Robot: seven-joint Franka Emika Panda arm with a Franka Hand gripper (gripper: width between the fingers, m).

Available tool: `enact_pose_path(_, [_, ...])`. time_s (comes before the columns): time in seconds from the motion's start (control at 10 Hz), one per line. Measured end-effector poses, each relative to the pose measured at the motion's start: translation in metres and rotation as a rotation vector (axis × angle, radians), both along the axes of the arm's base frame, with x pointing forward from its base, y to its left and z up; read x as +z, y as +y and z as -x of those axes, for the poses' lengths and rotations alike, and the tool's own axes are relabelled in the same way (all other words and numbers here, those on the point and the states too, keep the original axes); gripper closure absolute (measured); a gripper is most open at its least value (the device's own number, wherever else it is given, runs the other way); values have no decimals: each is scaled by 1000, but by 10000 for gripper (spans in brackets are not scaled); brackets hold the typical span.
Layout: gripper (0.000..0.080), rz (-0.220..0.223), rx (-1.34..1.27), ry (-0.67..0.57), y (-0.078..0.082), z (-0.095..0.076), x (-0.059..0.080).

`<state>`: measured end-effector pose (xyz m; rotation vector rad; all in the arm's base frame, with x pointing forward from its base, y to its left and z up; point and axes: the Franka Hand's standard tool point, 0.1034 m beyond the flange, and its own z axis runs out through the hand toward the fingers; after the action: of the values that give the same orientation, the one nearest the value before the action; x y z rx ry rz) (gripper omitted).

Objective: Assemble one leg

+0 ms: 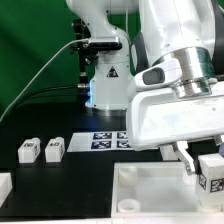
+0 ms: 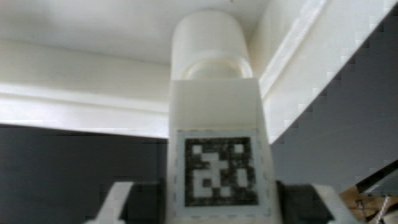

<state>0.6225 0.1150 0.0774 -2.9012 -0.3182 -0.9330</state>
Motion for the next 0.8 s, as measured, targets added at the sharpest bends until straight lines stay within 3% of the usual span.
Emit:
enact_pose_path(0.5, [501, 3, 3, 15, 0, 1, -2])
enact_pose_path(0.6, [284, 3, 3, 15, 0, 1, -2])
enact_pose_path(0.7, [284, 3, 3, 16, 0, 2, -2])
enact_pose_path(0.8, [178, 3, 3, 16, 0, 2, -2])
